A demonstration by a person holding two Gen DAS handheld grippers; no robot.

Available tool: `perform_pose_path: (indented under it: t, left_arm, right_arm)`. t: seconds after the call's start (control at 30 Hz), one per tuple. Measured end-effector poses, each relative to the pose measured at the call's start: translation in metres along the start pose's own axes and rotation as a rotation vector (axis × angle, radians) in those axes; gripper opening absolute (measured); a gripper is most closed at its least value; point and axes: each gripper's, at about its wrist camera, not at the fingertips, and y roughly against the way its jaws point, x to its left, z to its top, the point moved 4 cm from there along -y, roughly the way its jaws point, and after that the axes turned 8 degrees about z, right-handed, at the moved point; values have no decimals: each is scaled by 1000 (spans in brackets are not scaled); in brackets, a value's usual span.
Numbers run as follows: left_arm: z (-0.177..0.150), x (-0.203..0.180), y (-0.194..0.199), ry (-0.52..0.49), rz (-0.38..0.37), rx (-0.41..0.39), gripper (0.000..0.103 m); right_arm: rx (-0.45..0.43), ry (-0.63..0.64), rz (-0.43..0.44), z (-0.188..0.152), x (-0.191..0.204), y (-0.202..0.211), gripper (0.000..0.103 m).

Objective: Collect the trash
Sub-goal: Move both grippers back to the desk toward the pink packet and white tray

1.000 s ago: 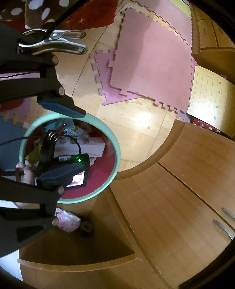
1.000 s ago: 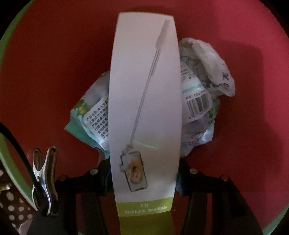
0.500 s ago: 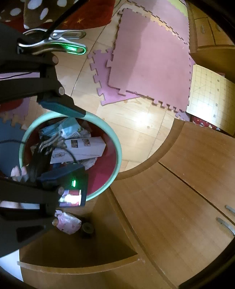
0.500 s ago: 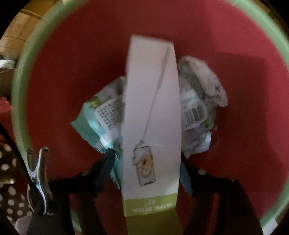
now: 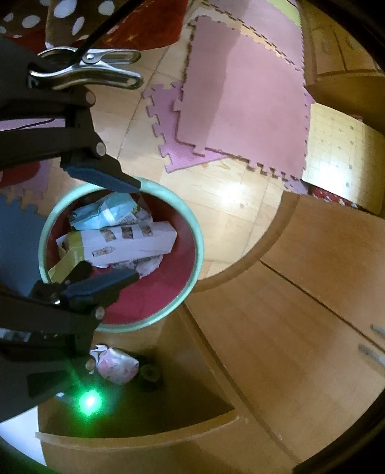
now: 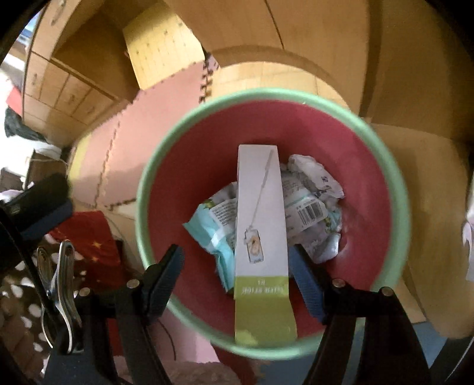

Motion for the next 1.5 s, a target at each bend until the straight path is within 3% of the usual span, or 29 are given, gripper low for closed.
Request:
perform_pose_path:
  t: [0.37,0.7,0.87,1.23,1.33,1.5]
  left_arm:
    - [-29,-46,15,-118,-28,-10,56]
    - [-75,-121,36,-292,-88,-36,56]
    - [-99,-155,37,-347,-151,-3,56]
    - [-145,-215,8,-453,-152,62,57]
    - [-152,-230,0,-486,-146,59,57]
    - [-165,-260,-23,-452,-167,100,57]
  right_arm:
    - [-177,-123,34,-57,-35,71,75]
    - [-257,-271,-39,-117,-95,126,75]
    - [-289,-356,-74,-143,-135,152,75]
    - [-335,-555,-101,-182,-226,180,75]
    - [-362,-621,-66,-185,-247,180,75]
    - [-401,-719,-41,-187,-277,178,75]
